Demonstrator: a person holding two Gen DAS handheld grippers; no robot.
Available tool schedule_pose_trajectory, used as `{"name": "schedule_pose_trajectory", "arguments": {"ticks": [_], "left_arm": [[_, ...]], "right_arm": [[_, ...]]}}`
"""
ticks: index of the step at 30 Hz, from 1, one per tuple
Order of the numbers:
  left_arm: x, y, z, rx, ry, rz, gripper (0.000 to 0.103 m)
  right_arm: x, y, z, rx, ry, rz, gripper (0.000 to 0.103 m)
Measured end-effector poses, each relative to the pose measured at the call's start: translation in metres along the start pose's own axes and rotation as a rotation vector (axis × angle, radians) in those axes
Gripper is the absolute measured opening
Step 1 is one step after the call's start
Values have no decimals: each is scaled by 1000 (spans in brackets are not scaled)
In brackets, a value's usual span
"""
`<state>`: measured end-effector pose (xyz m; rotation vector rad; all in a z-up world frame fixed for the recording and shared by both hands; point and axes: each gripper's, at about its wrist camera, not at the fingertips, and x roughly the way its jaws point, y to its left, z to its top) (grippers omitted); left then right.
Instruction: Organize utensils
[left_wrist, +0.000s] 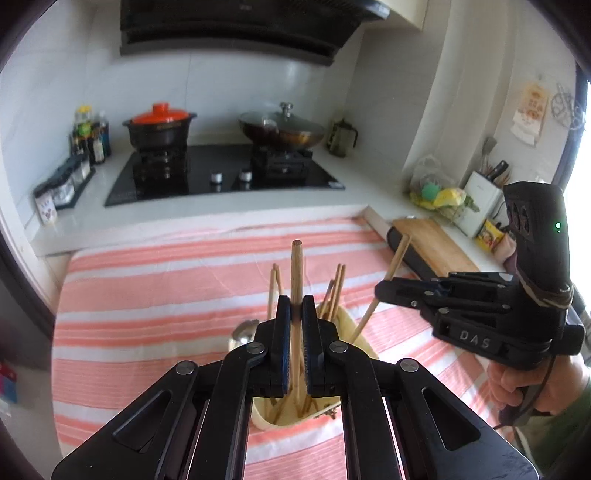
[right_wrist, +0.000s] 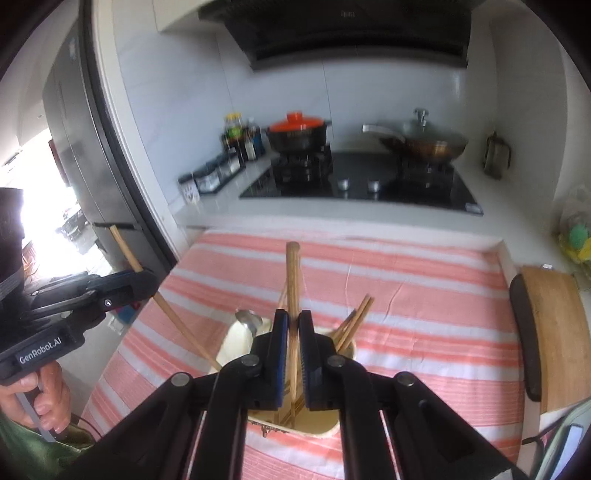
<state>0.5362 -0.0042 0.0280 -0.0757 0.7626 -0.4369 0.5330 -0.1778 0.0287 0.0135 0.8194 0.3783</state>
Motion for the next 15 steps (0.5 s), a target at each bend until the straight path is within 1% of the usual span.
{"name": "schedule_pose_trajectory", "arguments": {"ticks": [2, 3, 4, 6, 7, 8, 9, 10, 11, 12, 13, 14, 15], "left_arm": [[36, 7, -4, -26, 69, 1, 5], [49, 10, -7, -31, 94, 10, 5], [60, 12, -10, -34, 102, 26, 6], [68, 15, -15, -35, 89, 57, 18], [66, 16, -18, -41, 75, 68, 37], [60, 17, -21, -50, 51, 75, 49], [50, 17, -24, -56, 18, 83, 67], [36, 16, -28, -56, -20, 96, 77], [22, 13, -31, -47, -62, 113, 83], [6, 8, -36, -33, -102, 137, 86], [-9, 3, -40, -16, -139, 175, 94], [-24, -5, -45, 4, -177, 230, 101], [-39, -15, -52, 28, -218, 293, 102]], "right_arm": [[39, -7, -2, 24, 81, 4, 7], [57, -10, -5, 28, 117, 9, 7], [72, -13, -6, 41, 143, 3, 7], [87, -19, -8, 74, 131, 15, 11], [90, -22, -8, 83, 122, 25, 12], [90, -25, -9, 91, 107, 27, 20], [85, -27, -9, 99, 81, 25, 28], [78, -28, -10, 104, 50, 26, 31], [66, -29, -12, 104, 16, 24, 35], [50, -28, -13, 100, -23, 14, 43], [33, -26, -15, 88, -69, -1, 48], [13, -22, -20, 71, -123, -20, 52], [-7, -16, -25, 50, -175, -41, 57]]}}
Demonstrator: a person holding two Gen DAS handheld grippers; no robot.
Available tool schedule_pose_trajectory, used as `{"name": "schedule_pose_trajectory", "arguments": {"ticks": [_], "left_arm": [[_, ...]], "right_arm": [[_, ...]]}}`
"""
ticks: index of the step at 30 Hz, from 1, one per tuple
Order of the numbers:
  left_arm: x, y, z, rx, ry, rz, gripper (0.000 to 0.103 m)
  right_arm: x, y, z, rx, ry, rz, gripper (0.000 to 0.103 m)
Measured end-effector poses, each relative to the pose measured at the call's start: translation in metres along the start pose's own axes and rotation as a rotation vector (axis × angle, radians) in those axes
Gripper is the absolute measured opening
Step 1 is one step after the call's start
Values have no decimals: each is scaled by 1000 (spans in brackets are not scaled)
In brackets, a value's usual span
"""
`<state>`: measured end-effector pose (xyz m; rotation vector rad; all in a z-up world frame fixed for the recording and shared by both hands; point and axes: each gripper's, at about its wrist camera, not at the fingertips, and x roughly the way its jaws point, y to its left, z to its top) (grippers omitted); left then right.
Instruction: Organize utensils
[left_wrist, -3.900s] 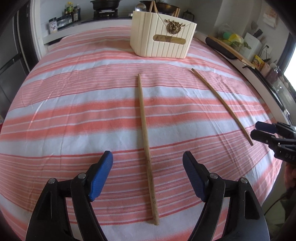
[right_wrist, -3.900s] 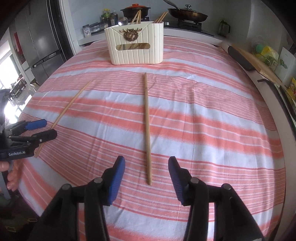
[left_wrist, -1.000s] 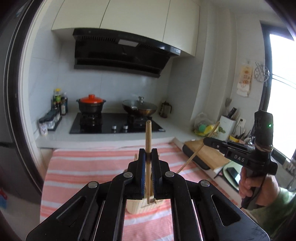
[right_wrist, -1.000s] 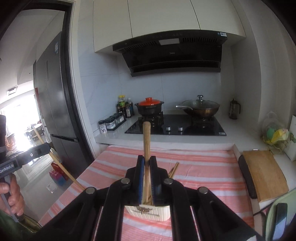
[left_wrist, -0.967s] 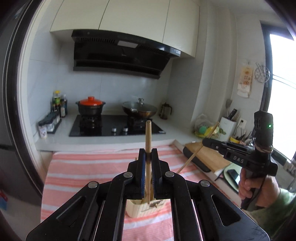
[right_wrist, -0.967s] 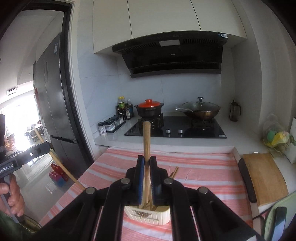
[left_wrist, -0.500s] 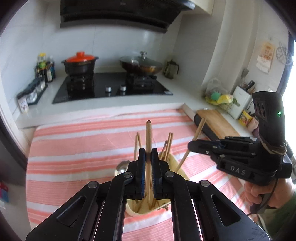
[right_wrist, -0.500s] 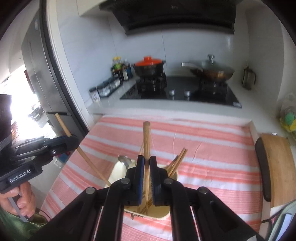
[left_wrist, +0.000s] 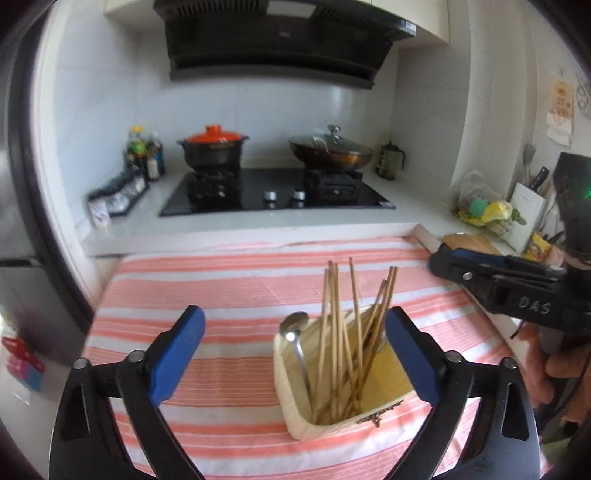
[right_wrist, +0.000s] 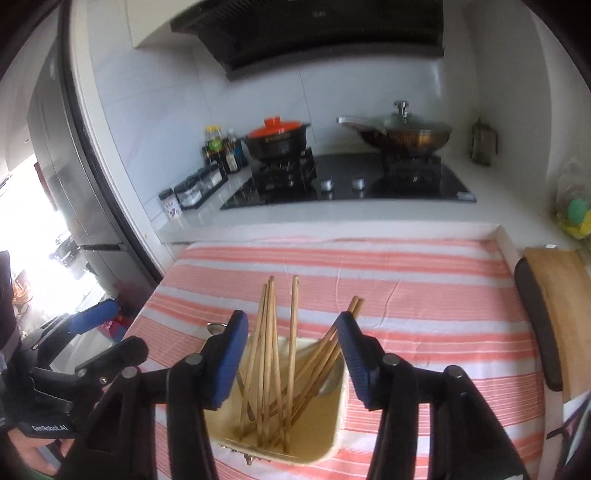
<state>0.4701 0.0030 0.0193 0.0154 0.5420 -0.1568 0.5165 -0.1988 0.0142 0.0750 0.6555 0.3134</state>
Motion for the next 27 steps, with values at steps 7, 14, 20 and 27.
{"name": "schedule_pose_trajectory", "arguments": {"ticks": [7, 14, 20, 27], "left_arm": [[-99, -32, -57, 51, -98, 256, 103], [-142, -45, -118, 69, -26, 238, 103], [-175, -34, -128, -33, -2, 171, 103], [-196, -38, -130, -27, -3, 169, 103]], "right_arm": [[-129, 39, -53, -74, -250, -161, 93], [-174, 41, -129, 59, -190, -149, 103], [-194, 56, -163, 16, -135, -223, 103], [-215, 78, -174, -53, -160, -221, 103]]}}
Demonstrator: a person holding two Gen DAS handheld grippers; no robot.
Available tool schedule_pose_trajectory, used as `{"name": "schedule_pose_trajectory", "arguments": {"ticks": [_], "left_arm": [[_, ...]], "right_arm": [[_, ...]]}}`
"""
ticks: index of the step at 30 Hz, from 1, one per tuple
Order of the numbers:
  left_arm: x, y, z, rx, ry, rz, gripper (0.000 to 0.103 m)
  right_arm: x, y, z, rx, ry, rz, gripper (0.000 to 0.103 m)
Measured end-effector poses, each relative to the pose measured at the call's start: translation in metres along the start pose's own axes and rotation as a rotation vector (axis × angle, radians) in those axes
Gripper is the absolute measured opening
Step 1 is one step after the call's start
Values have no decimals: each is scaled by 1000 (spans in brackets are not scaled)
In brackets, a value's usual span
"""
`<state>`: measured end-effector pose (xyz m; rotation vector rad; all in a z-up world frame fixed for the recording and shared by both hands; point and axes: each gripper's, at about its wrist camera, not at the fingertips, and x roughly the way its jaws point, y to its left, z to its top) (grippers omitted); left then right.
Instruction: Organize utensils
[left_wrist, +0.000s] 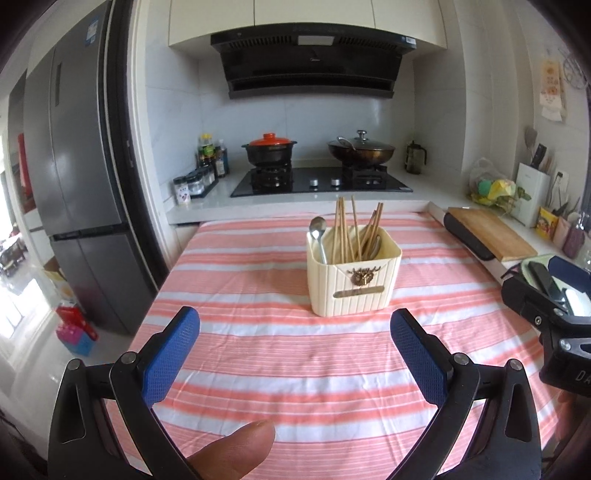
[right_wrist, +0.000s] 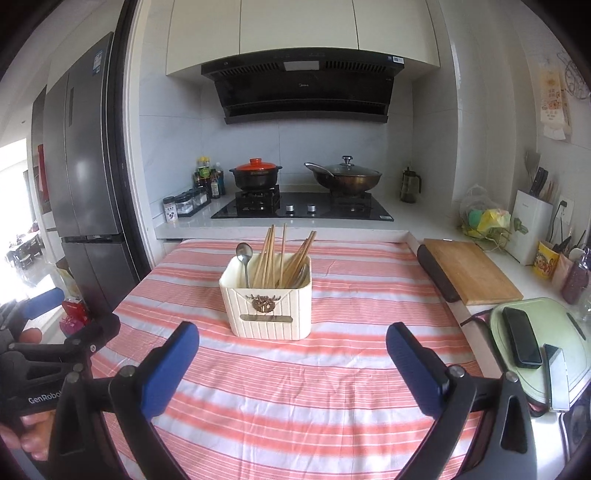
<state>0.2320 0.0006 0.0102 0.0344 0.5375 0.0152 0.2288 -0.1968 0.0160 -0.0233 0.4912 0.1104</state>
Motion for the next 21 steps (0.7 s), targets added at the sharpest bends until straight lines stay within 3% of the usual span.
{"name": "schedule_pose_trajectory", "arguments": {"ticks": [21], "left_arm": [[-14, 1, 4, 12, -14, -8, 103]], "right_arm": [[-20, 19, 2, -57, -9, 22, 103]]}}
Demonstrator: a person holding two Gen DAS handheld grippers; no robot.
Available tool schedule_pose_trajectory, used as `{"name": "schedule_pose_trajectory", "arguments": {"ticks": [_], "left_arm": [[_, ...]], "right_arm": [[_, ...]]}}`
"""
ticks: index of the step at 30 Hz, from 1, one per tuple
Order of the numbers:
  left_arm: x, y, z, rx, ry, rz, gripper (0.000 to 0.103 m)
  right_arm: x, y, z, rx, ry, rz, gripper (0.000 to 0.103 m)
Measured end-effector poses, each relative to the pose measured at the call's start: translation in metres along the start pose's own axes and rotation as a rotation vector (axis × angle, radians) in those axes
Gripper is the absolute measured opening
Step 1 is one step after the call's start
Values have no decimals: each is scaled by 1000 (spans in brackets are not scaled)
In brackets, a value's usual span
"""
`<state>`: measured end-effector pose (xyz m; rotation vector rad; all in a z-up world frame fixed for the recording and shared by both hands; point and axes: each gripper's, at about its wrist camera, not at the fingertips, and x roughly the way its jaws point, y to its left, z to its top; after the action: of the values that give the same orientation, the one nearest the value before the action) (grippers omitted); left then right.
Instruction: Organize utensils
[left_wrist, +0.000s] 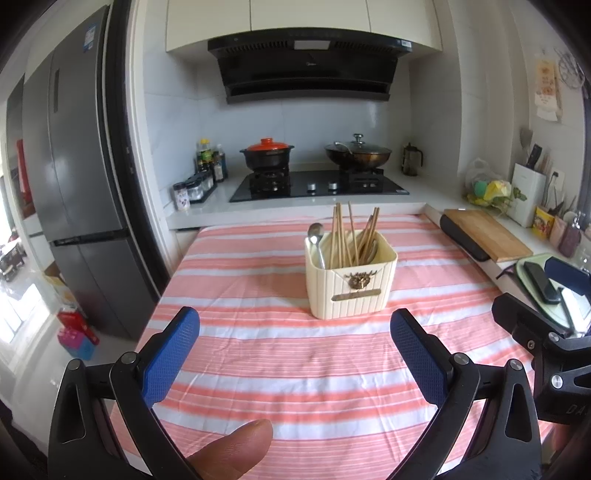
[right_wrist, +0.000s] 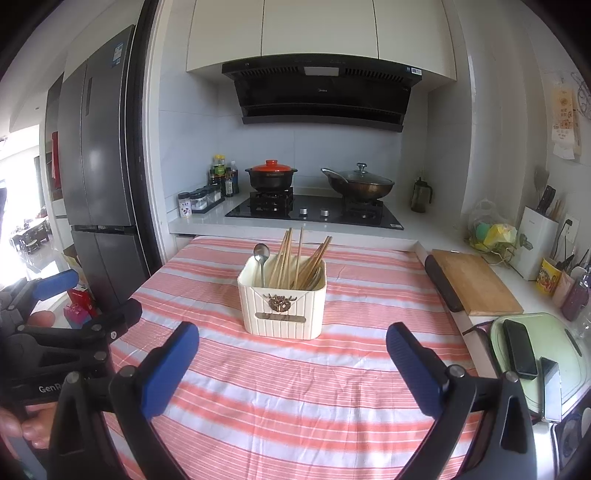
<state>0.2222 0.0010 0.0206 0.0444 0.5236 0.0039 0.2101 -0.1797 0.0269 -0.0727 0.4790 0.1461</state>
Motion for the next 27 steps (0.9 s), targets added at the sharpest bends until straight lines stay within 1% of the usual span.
{"name": "schedule_pose_trajectory", "arguments": {"ticks": [20, 27], "left_arm": [[-7, 3, 4, 4, -10, -2, 103], [-8, 3, 6, 1, -5, 1, 103]], "right_arm": [[-7, 1, 5, -21, -11, 8, 103], [-6, 2, 5, -21, 0, 9, 103]]}}
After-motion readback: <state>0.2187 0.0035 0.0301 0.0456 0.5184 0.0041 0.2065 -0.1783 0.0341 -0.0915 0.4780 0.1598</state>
